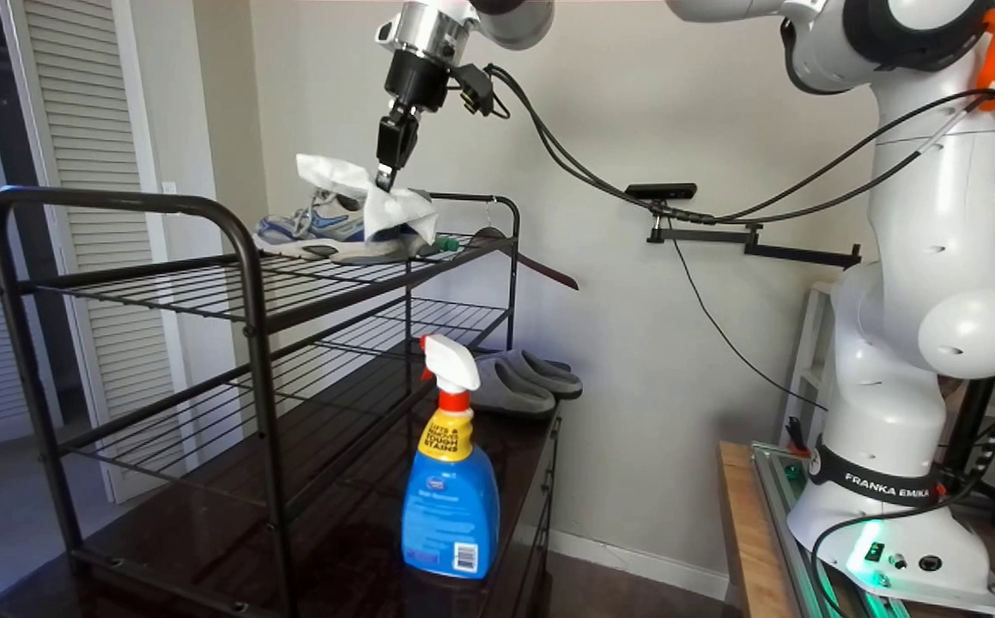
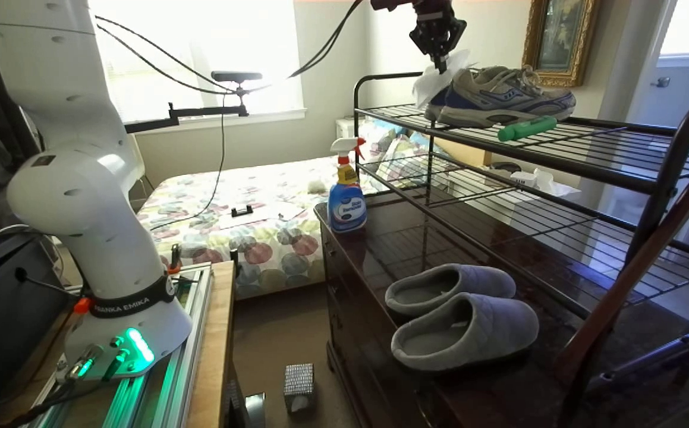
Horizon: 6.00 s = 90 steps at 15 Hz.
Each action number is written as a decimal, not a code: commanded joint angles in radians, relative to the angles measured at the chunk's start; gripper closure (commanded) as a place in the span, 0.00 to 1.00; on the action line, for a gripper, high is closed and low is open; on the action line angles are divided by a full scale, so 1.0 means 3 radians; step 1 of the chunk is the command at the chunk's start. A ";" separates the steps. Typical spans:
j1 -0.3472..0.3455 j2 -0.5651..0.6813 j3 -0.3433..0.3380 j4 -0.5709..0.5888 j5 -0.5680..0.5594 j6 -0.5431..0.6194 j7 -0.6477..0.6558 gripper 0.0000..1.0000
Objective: Pick up the napkin and put it in the shoe
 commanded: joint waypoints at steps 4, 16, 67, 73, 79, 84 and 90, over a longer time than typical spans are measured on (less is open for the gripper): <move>0.0042 0.0024 0.0001 0.0548 -0.0436 -0.0205 0.0178 1.00; -0.0035 0.0275 -0.0100 0.0917 -0.0350 -0.0194 0.0653 0.99; -0.0221 0.2180 0.0333 0.3674 0.0226 -0.1839 -0.1079 1.00; -0.0098 0.2184 0.0222 0.3660 0.0061 -0.1826 -0.1246 1.00; -0.0084 0.2296 -0.0005 0.3785 -0.0098 -0.1895 -0.0816 1.00; -0.0011 0.2279 -0.0145 0.3712 -0.0282 -0.2228 -0.0648 1.00; -0.0026 0.2318 -0.0161 0.3796 -0.0325 -0.2350 -0.0596 1.00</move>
